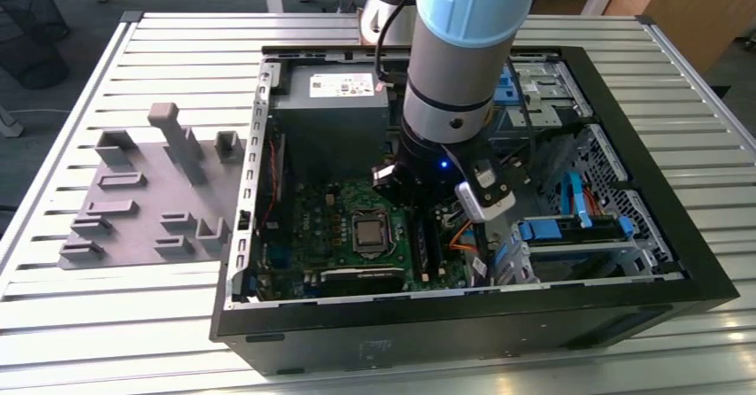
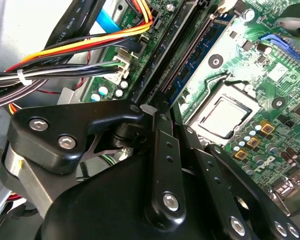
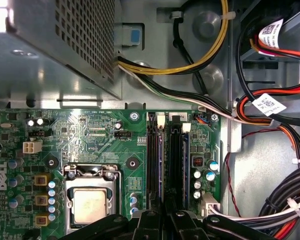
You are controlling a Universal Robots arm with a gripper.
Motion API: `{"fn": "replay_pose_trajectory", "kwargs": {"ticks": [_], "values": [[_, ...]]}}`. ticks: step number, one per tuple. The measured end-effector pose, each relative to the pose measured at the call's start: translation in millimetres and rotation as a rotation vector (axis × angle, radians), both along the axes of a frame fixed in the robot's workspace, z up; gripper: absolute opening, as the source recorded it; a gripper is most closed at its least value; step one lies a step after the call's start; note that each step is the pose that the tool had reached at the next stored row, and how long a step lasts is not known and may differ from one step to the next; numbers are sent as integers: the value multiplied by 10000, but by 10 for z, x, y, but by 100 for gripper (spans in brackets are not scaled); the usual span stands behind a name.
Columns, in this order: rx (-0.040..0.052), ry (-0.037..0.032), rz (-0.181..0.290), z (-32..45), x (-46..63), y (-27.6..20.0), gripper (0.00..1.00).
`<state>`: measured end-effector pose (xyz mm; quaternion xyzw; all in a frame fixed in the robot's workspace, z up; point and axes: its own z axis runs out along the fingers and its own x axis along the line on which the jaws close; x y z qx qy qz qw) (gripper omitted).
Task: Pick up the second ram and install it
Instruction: 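Press down the second ram until it locks into place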
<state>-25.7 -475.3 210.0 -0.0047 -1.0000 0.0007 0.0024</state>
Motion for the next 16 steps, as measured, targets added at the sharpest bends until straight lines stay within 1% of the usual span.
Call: {"fn": "replay_pose_trajectory", "kwargs": {"ticks": [12, 16], "values": [[3, 0, 0, -19, 0, 2, 14], [4, 5, 0, -42, 0, 1, 14]]}}
